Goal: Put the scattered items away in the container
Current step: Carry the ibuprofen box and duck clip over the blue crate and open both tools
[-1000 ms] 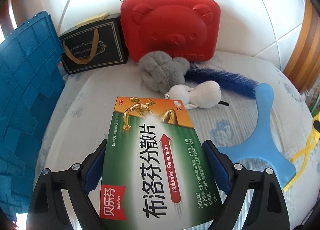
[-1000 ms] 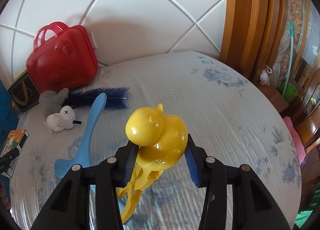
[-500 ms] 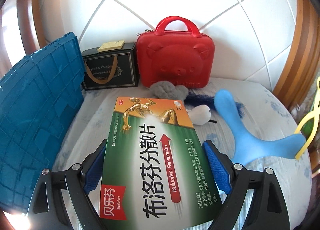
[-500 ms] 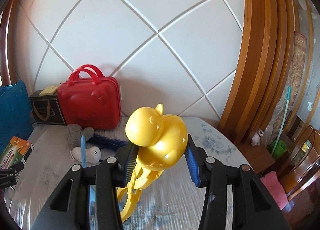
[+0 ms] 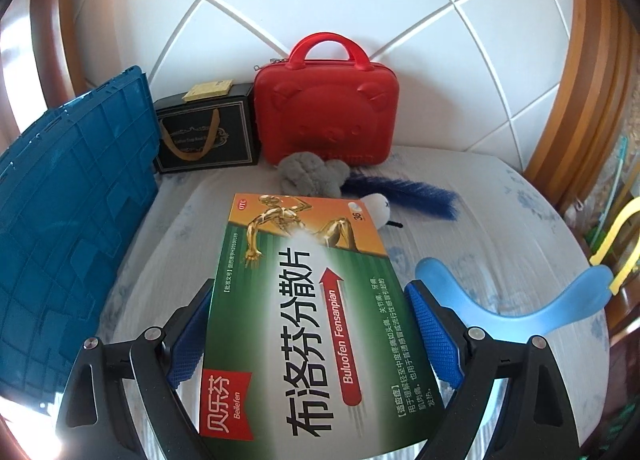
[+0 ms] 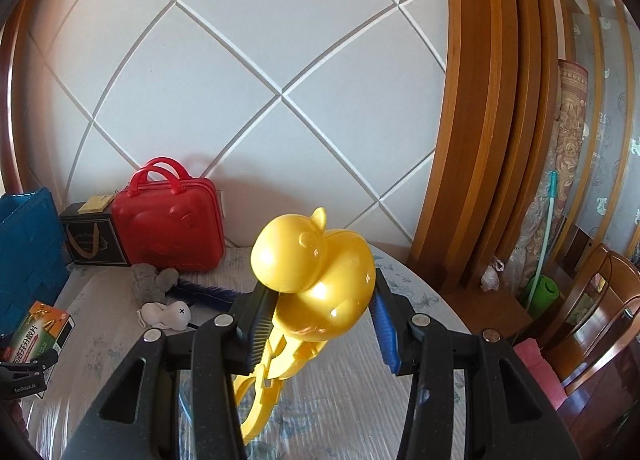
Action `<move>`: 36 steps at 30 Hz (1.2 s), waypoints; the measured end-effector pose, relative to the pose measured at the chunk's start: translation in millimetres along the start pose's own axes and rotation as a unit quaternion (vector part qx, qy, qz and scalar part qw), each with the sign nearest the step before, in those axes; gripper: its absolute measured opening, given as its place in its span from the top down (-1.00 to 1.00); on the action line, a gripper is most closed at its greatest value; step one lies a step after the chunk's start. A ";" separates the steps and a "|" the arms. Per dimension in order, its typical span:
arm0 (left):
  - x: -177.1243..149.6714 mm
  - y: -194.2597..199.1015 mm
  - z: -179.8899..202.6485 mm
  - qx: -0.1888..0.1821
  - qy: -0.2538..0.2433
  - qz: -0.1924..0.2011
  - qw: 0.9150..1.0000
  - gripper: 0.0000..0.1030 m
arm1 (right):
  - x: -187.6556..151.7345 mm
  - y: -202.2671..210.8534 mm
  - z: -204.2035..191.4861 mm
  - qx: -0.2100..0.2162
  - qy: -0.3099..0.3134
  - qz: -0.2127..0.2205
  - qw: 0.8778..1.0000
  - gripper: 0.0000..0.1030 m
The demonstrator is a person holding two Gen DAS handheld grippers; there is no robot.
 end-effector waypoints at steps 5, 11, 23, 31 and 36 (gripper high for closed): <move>7.3 10.5 -1.0 0.003 -0.004 -0.007 1.000 -0.77 | 15.0 2.4 -15.3 0.024 0.005 0.005 1.000 0.13; 35.3 37.8 -23.9 0.010 0.003 0.014 1.000 -0.77 | 52.0 11.9 -61.1 0.062 0.024 0.026 0.997 0.13; 95.5 85.8 -143.0 0.051 0.013 0.054 0.997 -0.77 | 106.2 27.5 -203.1 0.116 0.075 0.046 0.989 0.13; 127.4 120.8 -274.3 0.117 0.038 0.078 0.989 -0.77 | 115.6 37.6 -318.4 0.149 0.111 0.053 0.981 0.13; 124.0 139.0 -360.1 0.157 0.061 0.078 0.983 -0.77 | 128.2 55.5 -398.8 0.172 0.137 0.080 0.972 0.13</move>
Point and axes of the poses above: each gripper's, at about its wrist camera, not at the fingertips, and y roughly against the way its jaws point, z to its right, x to its top, the point moved 8 cm from there along -y, roughly the way its jaws point
